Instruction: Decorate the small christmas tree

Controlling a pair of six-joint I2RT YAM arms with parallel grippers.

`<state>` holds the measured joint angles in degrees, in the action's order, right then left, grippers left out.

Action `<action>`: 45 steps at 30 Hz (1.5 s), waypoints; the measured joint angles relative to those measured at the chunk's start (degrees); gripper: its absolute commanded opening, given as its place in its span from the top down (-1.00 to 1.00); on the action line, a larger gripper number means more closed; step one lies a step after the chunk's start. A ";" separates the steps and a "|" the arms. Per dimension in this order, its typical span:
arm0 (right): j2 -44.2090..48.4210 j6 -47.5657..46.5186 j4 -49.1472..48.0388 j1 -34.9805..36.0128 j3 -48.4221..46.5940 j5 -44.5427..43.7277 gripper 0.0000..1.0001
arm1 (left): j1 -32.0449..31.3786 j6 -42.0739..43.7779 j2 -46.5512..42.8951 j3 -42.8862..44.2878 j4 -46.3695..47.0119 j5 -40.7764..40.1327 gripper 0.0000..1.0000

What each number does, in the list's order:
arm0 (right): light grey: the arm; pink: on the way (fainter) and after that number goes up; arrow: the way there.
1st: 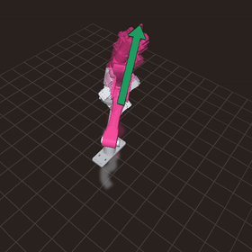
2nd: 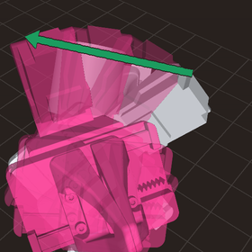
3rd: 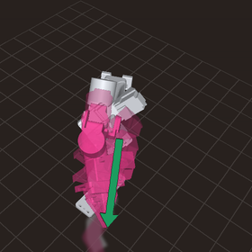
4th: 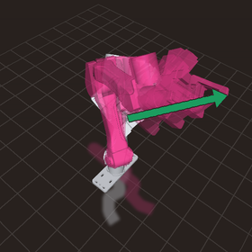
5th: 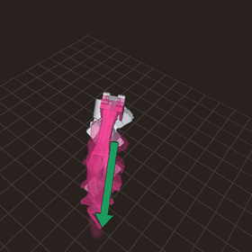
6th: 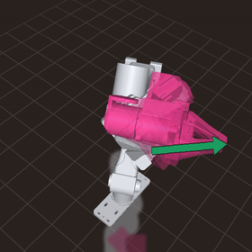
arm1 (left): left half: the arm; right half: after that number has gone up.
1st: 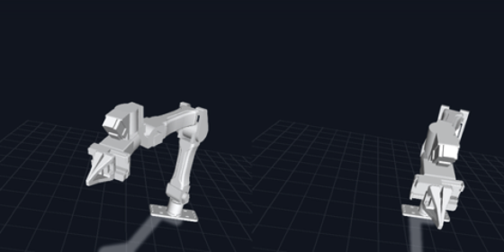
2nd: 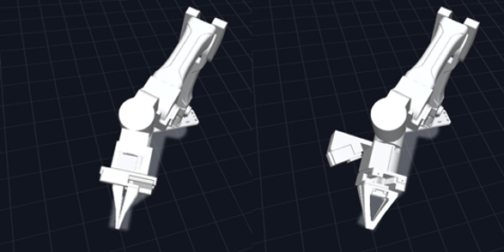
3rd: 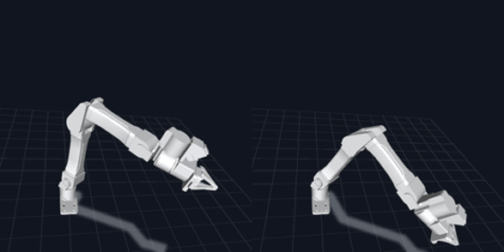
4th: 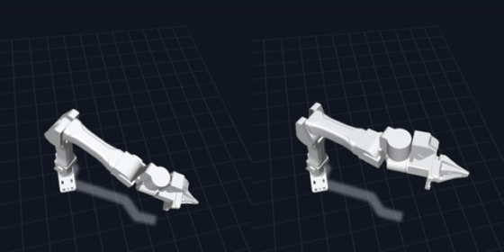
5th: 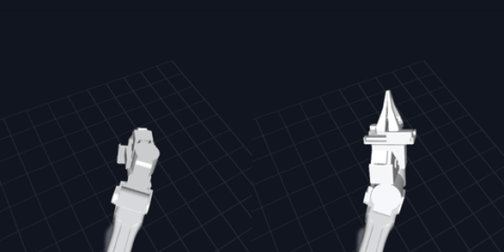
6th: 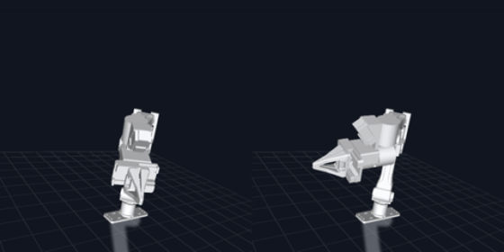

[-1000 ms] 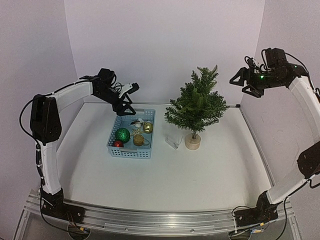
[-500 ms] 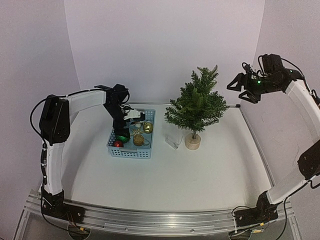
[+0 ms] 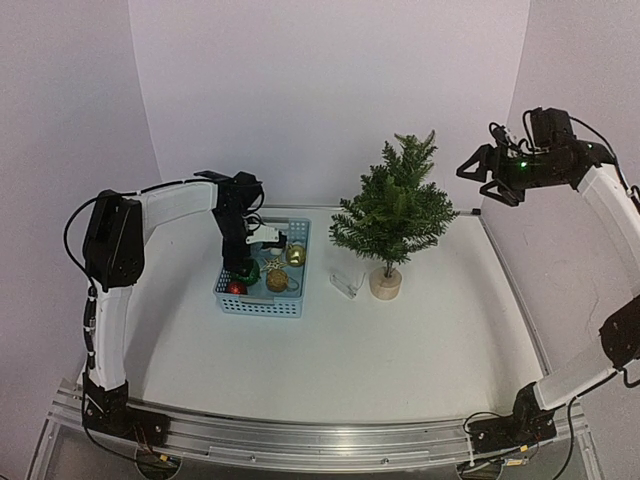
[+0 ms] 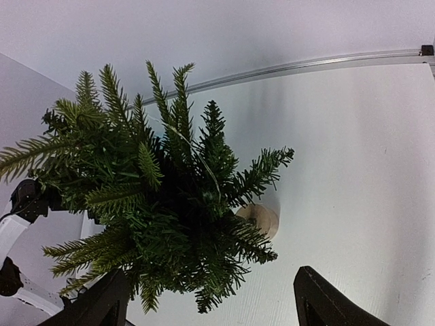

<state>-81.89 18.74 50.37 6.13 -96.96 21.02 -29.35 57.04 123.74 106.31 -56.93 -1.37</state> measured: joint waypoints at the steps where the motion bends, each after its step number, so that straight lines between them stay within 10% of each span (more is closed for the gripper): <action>1: 0.00 0.00 -0.07 0.00 0.18 0.02 -0.67 | -0.17 -0.25 0.07 0.10 -0.36 -0.28 -0.84; 14: 0.03 -0.04 -0.32 0.00 0.89 0.55 -0.67 | -0.71 -3.91 3.15 1.59 -3.61 -0.63 -0.74; 31: 0.04 -0.46 -0.72 0.00 1.60 1.24 -0.67 | -0.71 -6.11 3.52 2.68 -4.83 0.04 0.02; 45: 0.04 -0.46 -1.09 0.00 1.60 1.50 -0.67 | 1.85 -13.29 2.96 16.35 -4.05 16.88 0.08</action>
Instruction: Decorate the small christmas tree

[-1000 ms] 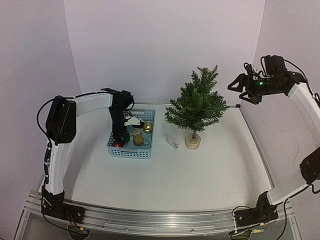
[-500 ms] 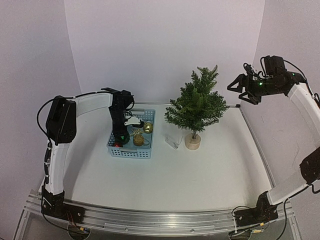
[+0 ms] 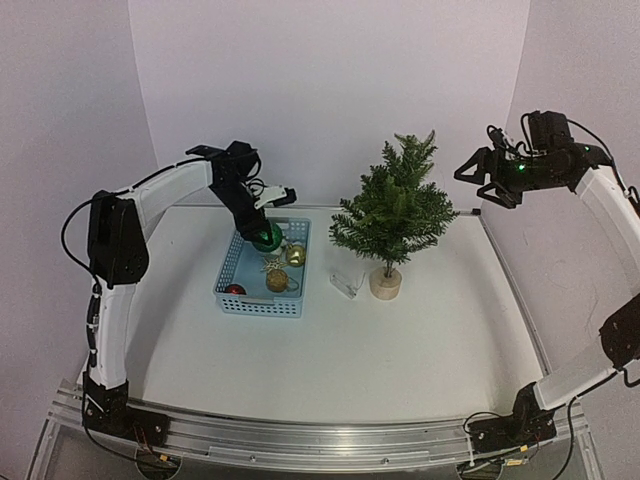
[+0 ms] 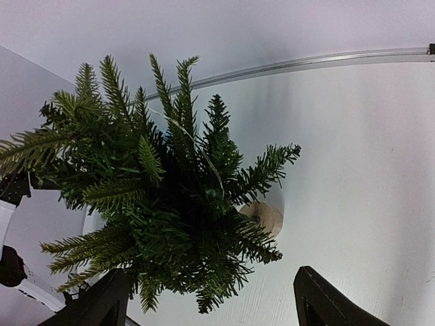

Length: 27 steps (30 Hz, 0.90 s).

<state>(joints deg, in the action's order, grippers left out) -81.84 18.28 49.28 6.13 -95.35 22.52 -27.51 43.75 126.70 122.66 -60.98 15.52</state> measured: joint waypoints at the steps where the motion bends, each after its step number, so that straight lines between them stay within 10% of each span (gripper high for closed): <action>1: 0.00 0.00 -0.02 0.00 0.00 0.02 -0.67 | 0.60 -0.54 -0.89 0.00 0.60 2.40 0.08; 27: 2.27 -0.45 -0.59 0.00 2.80 0.19 -0.68 | -7.72 3.09 -10.81 2.60 5.92 26.94 0.14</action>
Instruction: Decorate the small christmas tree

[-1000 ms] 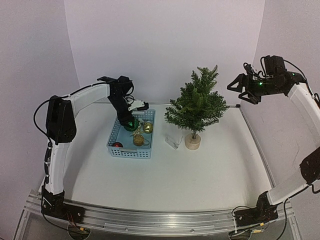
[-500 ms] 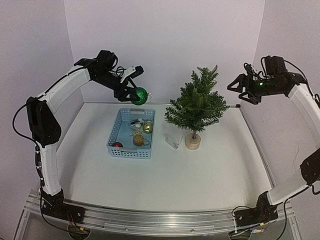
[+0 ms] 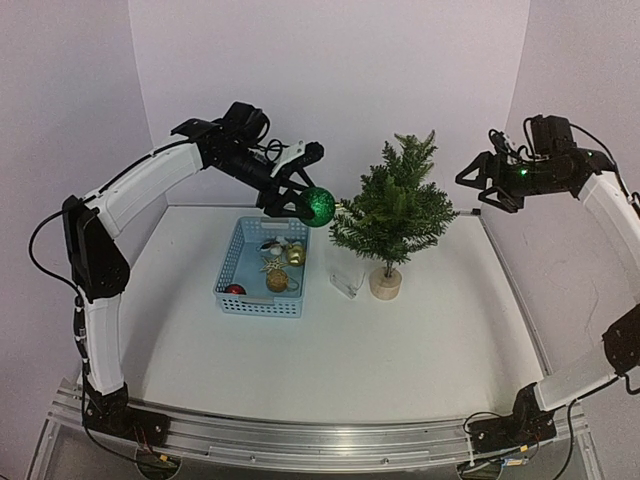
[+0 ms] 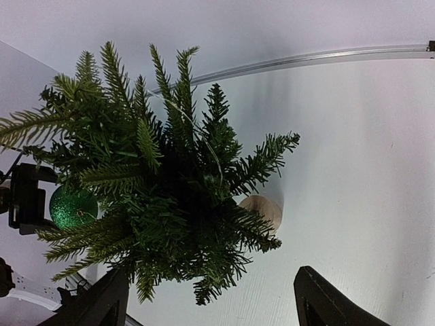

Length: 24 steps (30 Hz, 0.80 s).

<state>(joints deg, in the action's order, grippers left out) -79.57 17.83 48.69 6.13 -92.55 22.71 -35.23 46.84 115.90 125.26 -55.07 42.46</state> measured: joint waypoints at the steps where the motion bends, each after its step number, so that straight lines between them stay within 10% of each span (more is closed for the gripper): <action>1: 0.00 0.01 -0.04 0.00 0.16 0.02 -0.68 | -0.19 0.07 0.01 -0.18 -0.03 -0.02 0.14; 24: 0.00 0.01 -1.09 0.00 0.43 0.10 -0.68 | -0.45 1.25 3.42 -0.14 4.10 -3.12 0.21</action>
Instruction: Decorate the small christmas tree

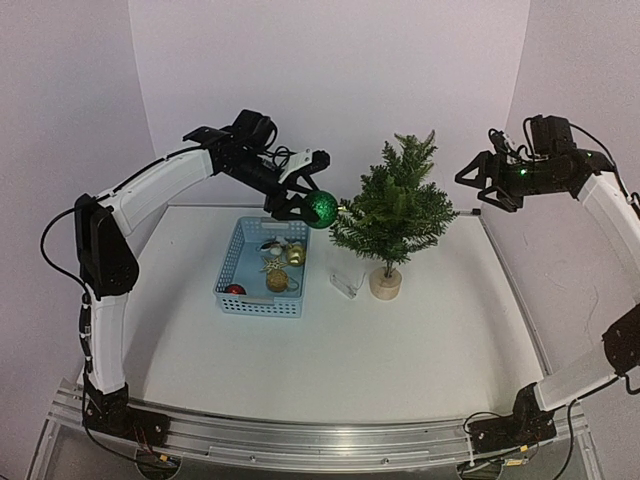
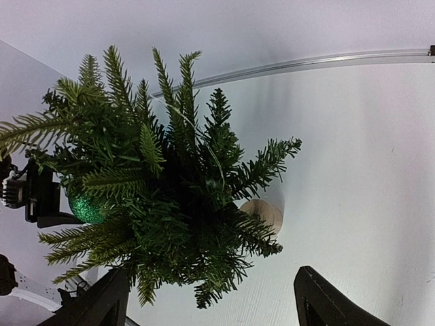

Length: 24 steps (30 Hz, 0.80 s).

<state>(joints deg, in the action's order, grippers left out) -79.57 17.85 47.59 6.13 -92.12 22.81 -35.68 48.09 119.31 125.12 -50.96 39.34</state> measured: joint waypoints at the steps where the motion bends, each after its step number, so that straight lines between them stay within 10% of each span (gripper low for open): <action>1: 0.00 0.00 0.00 0.00 0.00 0.00 -0.68 | -0.12 -0.04 -0.10 -0.07 -0.03 0.35 0.22; 24: 1.27 0.00 -0.10 0.00 1.84 -0.04 -0.68 | -3.28 -1.80 -2.61 -1.92 -3.59 5.76 0.26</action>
<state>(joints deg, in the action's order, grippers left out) -78.30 17.85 47.49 6.13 -90.27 22.76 -38.96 46.29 116.71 123.20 -54.55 45.10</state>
